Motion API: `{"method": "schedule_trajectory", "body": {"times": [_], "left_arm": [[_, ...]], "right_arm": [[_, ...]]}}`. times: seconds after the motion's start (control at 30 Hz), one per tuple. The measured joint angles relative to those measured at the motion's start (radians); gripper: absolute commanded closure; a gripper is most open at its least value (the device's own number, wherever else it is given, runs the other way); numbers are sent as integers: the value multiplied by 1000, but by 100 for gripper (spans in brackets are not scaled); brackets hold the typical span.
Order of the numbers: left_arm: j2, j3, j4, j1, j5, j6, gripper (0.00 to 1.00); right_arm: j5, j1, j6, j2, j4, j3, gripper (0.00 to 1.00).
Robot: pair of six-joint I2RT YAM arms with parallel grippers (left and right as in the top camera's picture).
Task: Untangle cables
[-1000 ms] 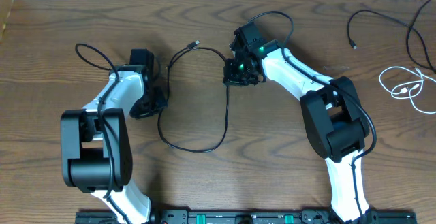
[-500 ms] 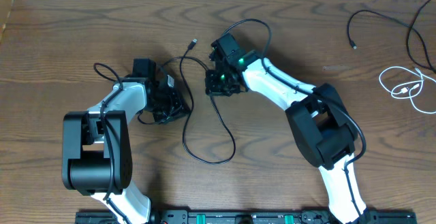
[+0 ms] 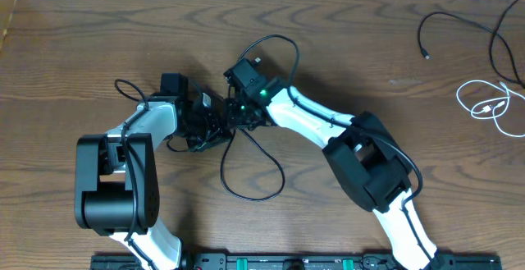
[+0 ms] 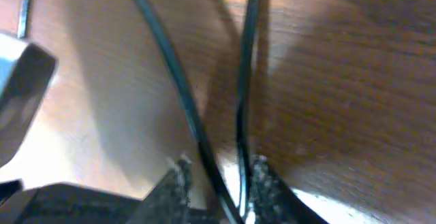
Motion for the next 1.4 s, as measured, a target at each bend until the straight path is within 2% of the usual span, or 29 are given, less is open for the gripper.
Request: {"method": "schedule_trajectory", "body": {"times": [0.07, 0.27, 0.37, 0.43, 0.53, 0.6, 0.73, 0.87, 1.1, 1.27, 1.33, 1.37, 1.4], "left_arm": [[0, -1, 2, 1, 1, 0, 93], [-7, -1, 14, -2, -34, 2, 93], [-10, 29, -40, 5, -92, 30, 93], [-34, 44, -82, 24, -164, 47, 92], [-168, 54, -92, 60, -281, 61, 92], [-249, 69, -90, 68, -348, 64, 92], [-266, 70, -90, 68, -393, 64, 92], [-266, 70, -90, 68, -401, 64, 92], [-266, 70, -92, 68, -404, 64, 92], [-266, 70, -93, 68, -405, 64, 91], [-266, 70, -93, 68, -407, 64, 92], [-266, 70, -93, 68, -407, 64, 92], [-266, 70, -93, 68, -408, 64, 91]], "right_arm": [[76, 16, 19, 0, -19, 5, 99], [129, 21, 37, 0, -48, 11, 99], [130, 8, 31, 0, -84, 25, 99], [128, -20, -29, 0, -141, 44, 99], [127, -90, -131, -15, -270, 101, 99], [113, -145, -195, -68, -361, 166, 99], [99, -261, -282, -236, -467, 260, 99], [137, -532, -348, -428, -519, 300, 99], [200, -1044, -370, -455, -488, 300, 99], [233, -1267, -374, -443, -369, 300, 99], [253, -1308, -380, -421, -323, 300, 99], [261, -1333, -393, -392, -295, 300, 72], [267, -1347, -403, -365, -279, 300, 32]]}}
